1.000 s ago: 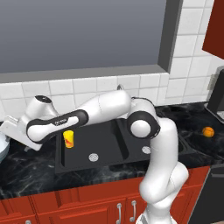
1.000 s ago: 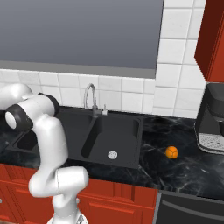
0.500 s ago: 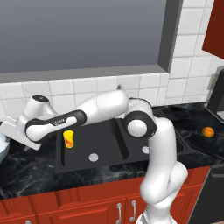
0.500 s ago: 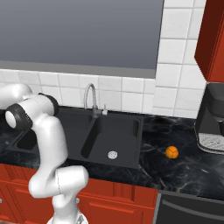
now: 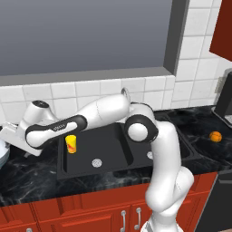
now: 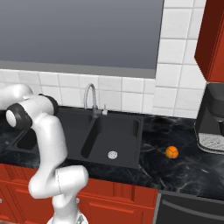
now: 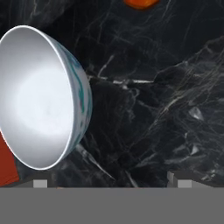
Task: Remove the tomato and orange from the sink. Then move the bowl and cup from the counter to the sink for washing.
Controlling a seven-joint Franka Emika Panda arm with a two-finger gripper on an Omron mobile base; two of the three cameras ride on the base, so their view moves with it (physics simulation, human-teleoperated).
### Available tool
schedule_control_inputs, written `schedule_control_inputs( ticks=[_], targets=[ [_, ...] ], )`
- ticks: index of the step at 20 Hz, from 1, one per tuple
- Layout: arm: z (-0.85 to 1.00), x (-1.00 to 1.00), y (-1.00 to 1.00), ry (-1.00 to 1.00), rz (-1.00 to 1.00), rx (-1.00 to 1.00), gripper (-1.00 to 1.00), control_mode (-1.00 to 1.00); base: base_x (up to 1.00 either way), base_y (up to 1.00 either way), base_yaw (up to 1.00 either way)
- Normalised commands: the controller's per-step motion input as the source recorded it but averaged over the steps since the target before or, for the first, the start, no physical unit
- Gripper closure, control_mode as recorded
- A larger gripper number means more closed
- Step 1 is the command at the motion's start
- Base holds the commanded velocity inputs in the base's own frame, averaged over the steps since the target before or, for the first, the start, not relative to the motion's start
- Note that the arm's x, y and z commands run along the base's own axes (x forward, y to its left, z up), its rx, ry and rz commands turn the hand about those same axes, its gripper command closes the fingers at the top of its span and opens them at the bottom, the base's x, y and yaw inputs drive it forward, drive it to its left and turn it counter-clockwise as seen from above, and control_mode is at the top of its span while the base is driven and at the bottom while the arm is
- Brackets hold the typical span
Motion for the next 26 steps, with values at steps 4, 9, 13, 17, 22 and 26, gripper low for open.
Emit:
schedule_control_inputs(
  ticks=[4, 9, 13, 17, 22, 26],
  targets=[
    [-0.05, 0.13, 0.08, 0.0, 0.0, 0.0, -1.0, -1.0, 0.0, 0.0, 0.0],
    [-0.06, 0.11, 0.1, 0.0, 0.0, -0.01, -1.0, -1.0, 0.0, 0.0, 0.0],
    [-0.08, 0.1, 0.13, 0.0, 0.0, -0.02, -1.0, -1.0, 0.0, 0.0, 0.0],
    [-0.07, 0.1, 0.14, 0.0, 0.0, -0.03, -1.0, -1.0, 0.0, 0.0, 0.0],
    [-0.05, 0.11, 0.16, 0.0, 0.0, -0.03, -1.0, -1.0, 0.0, 0.0, 0.0],
    [-0.06, 0.11, 0.15, 0.0, 0.0, -0.04, -1.0, -1.0, 0.0, 0.0, 0.0]
  ],
)
